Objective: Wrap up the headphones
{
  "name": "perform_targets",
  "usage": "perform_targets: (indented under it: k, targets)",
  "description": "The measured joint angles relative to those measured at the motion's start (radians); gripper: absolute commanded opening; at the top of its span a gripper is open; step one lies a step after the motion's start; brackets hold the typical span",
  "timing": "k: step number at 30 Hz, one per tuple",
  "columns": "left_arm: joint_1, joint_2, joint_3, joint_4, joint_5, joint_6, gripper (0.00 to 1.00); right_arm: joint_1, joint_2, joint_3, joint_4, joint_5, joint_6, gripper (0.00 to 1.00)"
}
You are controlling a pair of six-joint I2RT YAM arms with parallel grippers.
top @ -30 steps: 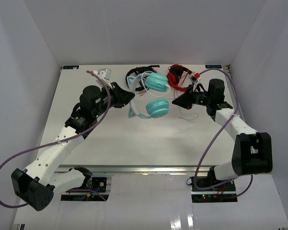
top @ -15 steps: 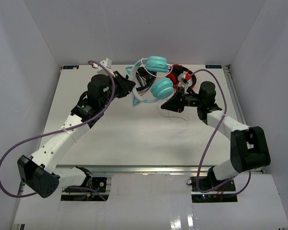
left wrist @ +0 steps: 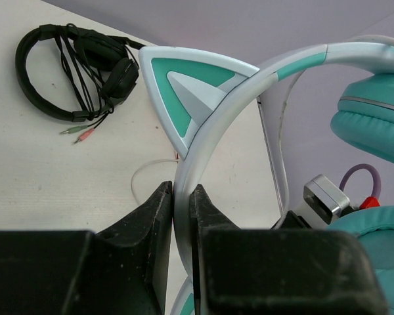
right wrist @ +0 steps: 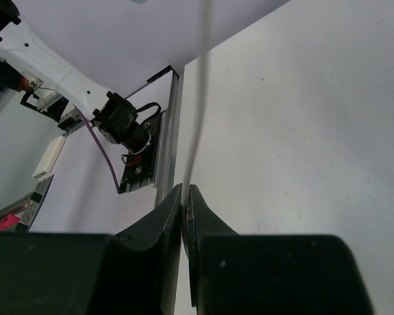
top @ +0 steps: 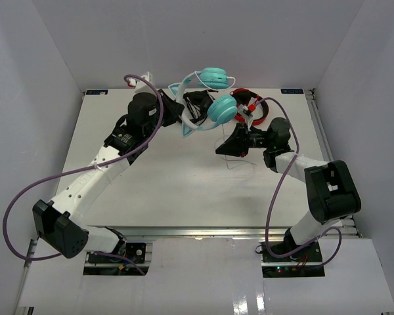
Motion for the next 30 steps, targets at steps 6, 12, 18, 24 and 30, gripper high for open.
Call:
perform_targets:
  k: [6, 12, 18, 24, 30]
  targets:
    - [-0.007, 0.014, 0.025, -0.009, -0.015, 0.0, 0.0, 0.026, 0.036, 0.0, 0.082, -0.01, 0.075, 0.23]
    - [-0.008, 0.014, 0.054, -0.008, -0.026, 0.002, 0.0, 0.049, 0.037, 0.0, 0.109, -0.017, 0.092, 0.28]
    - [-0.008, 0.014, 0.094, -0.027, -0.026, 0.002, 0.0, 0.087, 0.037, 0.0, 0.11, -0.019, 0.09, 0.33]
    - [-0.008, 0.015, 0.151, -0.037, -0.039, 0.001, 0.0, 0.135, 0.037, -0.008, 0.11, -0.025, 0.07, 0.36]
    - [-0.008, 0.019, 0.205, -0.066, -0.087, 0.007, 0.0, 0.174, 0.02, -0.061, 0.072, -0.031, -0.015, 0.33]
